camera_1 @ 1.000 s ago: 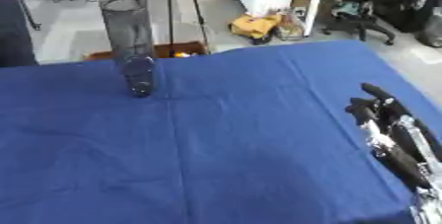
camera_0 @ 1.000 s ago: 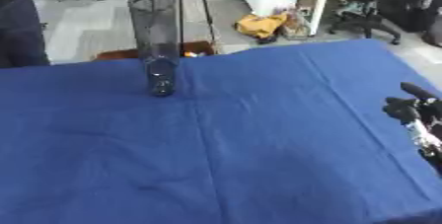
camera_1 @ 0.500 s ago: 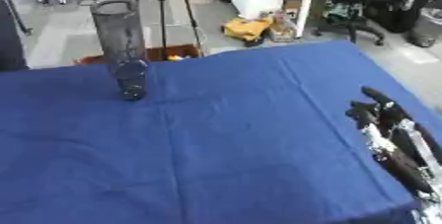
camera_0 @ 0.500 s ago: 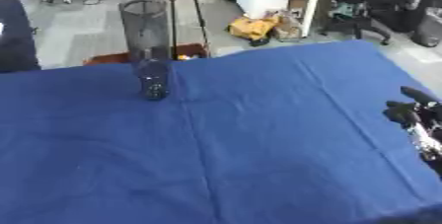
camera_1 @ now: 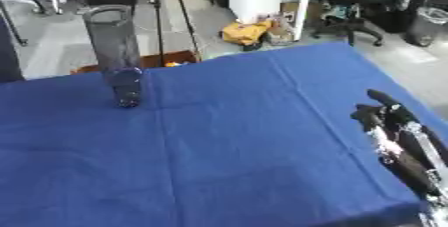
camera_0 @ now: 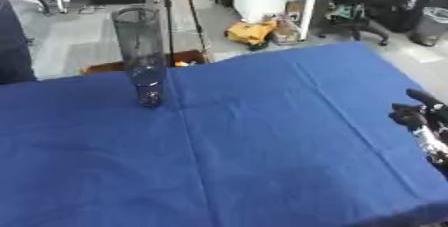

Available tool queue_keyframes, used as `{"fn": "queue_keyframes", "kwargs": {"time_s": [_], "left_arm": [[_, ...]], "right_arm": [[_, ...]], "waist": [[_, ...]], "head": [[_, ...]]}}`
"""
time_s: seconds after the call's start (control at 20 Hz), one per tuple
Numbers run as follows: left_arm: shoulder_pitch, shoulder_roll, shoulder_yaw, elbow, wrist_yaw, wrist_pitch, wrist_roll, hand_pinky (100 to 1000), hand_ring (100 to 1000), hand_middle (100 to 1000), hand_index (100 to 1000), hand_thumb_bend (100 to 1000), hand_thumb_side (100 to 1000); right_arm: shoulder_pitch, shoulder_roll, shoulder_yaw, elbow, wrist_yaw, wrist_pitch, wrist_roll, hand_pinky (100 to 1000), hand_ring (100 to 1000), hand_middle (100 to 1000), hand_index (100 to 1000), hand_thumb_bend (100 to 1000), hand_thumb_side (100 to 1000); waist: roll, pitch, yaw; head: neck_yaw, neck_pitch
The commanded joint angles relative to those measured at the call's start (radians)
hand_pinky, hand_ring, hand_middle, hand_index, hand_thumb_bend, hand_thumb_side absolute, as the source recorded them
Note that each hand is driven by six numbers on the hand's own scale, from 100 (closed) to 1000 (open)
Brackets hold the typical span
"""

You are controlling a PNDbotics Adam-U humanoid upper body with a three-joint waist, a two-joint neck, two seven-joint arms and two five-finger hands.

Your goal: Arrange flowers into the vase.

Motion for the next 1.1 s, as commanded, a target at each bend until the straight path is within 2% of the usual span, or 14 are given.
{"fn": "queue_keyframes", "kwargs": {"time_s": [0.05,0.35,0.75,0.9,1.1], "left_arm": [[-0.033,0.010,0.019,-0.012,0.059,-0.025,0.060,100,100,100,100,100,366],[-0.034,0.007,0.024,0.000,0.168,-0.092,0.168,100,100,100,100,100,362],[-0.032,0.011,-0.022,0.055,0.318,-0.176,0.318,100,100,100,100,100,363],[-0.035,0.023,-0.048,0.077,0.365,-0.188,0.344,100,100,100,100,100,366],[-0.044,0.033,-0.061,0.095,0.372,-0.194,0.348,100,100,100,100,100,369]], "right_arm": [[-0.008,-0.027,-0.001,-0.009,-0.010,0.000,0.003,863,900,643,958,100,564],[-0.009,-0.025,-0.001,-0.008,-0.007,0.000,0.004,863,901,643,958,100,565],[-0.010,-0.025,0.000,-0.008,-0.005,-0.004,0.005,863,900,643,958,100,565],[-0.010,-0.025,0.000,-0.007,-0.004,-0.005,0.005,863,900,643,958,100,565],[-0.008,-0.025,0.000,-0.005,-0.003,-0.005,0.005,863,900,643,958,100,565]], "waist": [[0.013,-0.026,-0.004],[0.016,-0.020,-0.011],[0.012,-0.011,-0.021],[0.012,-0.011,-0.028],[0.013,-0.013,-0.037]], "head": [[0.007,-0.008],[0.008,-0.007],[0.004,-0.005],[0.003,-0.004],[0.002,-0.003]]}}
